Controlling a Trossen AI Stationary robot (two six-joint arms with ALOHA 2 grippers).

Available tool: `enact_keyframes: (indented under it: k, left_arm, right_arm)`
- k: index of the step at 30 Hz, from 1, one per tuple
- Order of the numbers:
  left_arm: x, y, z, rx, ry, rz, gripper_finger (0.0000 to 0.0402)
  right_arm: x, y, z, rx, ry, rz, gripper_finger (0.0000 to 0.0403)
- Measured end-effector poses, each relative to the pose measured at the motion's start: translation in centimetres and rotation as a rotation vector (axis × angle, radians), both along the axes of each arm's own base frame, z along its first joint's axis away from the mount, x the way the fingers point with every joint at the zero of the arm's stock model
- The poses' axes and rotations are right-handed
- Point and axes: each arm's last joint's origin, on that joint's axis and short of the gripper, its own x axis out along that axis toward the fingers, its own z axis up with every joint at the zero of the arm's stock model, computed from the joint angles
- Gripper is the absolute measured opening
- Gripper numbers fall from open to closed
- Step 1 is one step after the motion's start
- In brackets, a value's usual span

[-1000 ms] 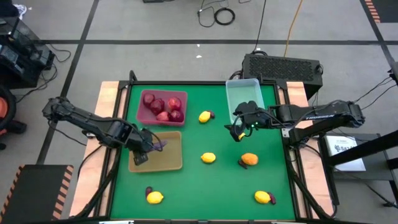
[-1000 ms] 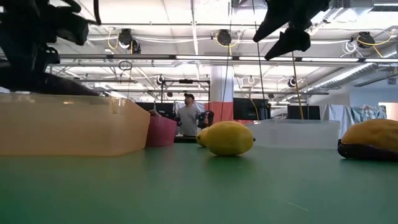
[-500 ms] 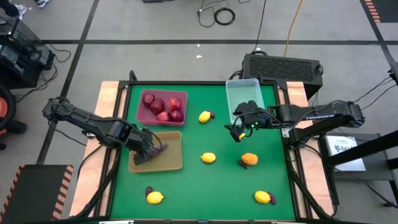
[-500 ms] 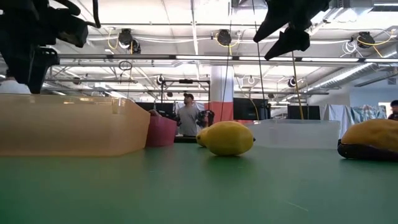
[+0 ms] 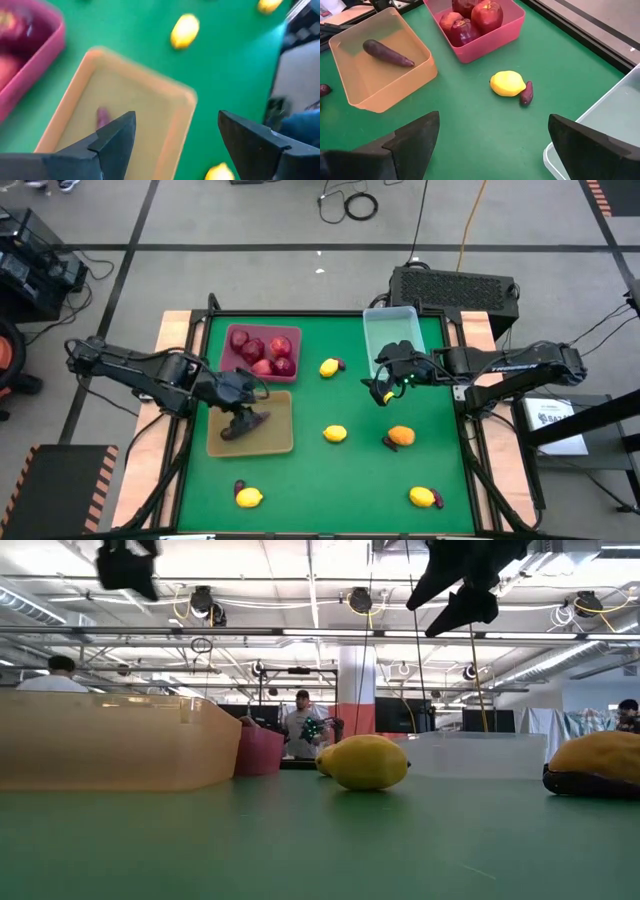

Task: Sort produce into baskets
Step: Put the eggplant into the orange bin

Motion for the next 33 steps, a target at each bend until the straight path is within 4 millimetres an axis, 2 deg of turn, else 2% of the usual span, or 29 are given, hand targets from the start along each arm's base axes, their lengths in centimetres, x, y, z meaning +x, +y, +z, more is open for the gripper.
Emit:
enact_keyframes:
  k: [3, 7, 9, 15, 18, 28, 33]
  left_arm:
    - [1.1, -0.3, 0.2, 0.008, -0.073, 0.003, 0.0287]
    - [2.8, -1.2, -0.7, 0.043, -0.076, -0.076, 0.0287]
    - [3.5, -1.9, -1.5, 0.036, -0.040, -0.142, 0.0287]
    - [4.6, -5.2, -4.1, -0.137, 0.115, -0.364, 0.0287]
    - [4.7, -6.7, -4.9, -0.190, 0.172, -0.379, 0.0287]
    - [3.8, -9.4, -5.7, -0.438, 0.389, -0.074, 0.0287]
    - [2.4, -11.0, -5.9, -0.578, 0.557, 0.236, 0.0287]
  right_arm:
    - [0.0, 0.1, 0.0, 0.003, -0.001, 0.002, 0.0363]
    - [0.0, 0.6, 0.0, 0.035, -0.006, 0.026, 0.0363]
    - [0.0, 1.0, 0.0, 0.051, -0.004, 0.054, 0.0363]
    - [0.0, 1.9, 0.0, 0.066, -0.007, 0.087, 0.0363]
    - [0.0, 2.2, -0.1, 0.054, -0.001, 0.106, 0.0363]
    - [1.6, 2.4, -2.0, -0.008, 0.106, 0.162, 0.0363]
    - [2.6, 2.9, -3.2, 0.063, 0.144, 0.253, 0.0363]
